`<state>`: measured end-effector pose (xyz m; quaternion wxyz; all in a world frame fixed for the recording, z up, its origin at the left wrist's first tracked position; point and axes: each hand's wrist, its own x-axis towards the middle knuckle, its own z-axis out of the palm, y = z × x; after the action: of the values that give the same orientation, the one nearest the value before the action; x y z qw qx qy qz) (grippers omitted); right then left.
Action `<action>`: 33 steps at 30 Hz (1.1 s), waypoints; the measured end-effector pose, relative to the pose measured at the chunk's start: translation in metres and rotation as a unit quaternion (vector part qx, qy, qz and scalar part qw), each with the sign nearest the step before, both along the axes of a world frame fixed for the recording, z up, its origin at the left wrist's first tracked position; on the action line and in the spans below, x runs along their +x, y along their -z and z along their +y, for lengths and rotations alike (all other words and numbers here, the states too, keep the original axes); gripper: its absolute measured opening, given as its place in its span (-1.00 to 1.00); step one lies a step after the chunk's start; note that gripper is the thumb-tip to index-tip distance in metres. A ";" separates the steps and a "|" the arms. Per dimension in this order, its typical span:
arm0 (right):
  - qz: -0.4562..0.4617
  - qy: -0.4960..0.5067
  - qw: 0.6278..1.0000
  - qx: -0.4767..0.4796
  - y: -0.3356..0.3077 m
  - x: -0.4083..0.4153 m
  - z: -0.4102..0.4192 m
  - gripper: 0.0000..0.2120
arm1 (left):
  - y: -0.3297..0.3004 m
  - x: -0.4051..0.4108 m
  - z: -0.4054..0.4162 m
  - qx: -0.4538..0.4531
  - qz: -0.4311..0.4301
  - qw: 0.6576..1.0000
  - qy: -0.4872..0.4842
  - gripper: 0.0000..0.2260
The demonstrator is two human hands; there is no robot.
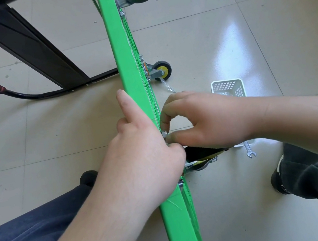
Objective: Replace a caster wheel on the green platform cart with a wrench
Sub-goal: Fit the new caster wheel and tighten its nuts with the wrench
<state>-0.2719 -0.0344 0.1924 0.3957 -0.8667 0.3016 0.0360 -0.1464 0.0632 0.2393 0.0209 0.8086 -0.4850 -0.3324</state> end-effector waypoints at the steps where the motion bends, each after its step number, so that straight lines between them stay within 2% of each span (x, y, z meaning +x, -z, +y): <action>1: -0.008 -0.006 1.000 -0.010 0.001 -0.001 0.000 -0.82 | 0.000 0.000 0.000 0.000 0.001 1.000 0.000 -0.24; 6: -0.034 -0.005 0.998 -0.047 0.003 -0.002 0.001 -0.85 | 0.000 0.000 0.001 0.003 0.001 1.000 -0.007 -0.26; 9: -0.018 0.004 0.999 -0.032 0.000 0.001 0.002 -0.83 | -0.001 0.001 0.002 0.000 0.003 1.000 -0.005 -0.26; 21: 0.056 0.081 0.982 0.164 -0.008 0.012 -0.006 -0.77 | 0.001 0.002 0.002 0.000 0.000 1.000 0.004 -0.26; 27: 0.071 0.056 0.987 0.136 -0.010 0.010 -0.008 -0.79 | 0.002 0.004 0.002 0.000 -0.006 1.000 -0.003 -0.26; 31: 0.055 0.039 0.994 0.092 -0.007 0.007 -0.008 -0.81 | 0.007 0.004 0.002 -0.001 -0.032 0.999 -0.010 0.00; 33: 0.043 0.019 0.997 0.068 -0.005 0.005 -0.008 -0.81 | 0.007 0.004 0.001 -0.006 -0.038 0.999 -0.012 0.03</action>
<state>-0.2664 -0.0425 0.1969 0.4411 -0.8295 0.3315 0.0865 -0.1421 0.0645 0.2324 0.0111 0.8266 -0.4772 -0.2982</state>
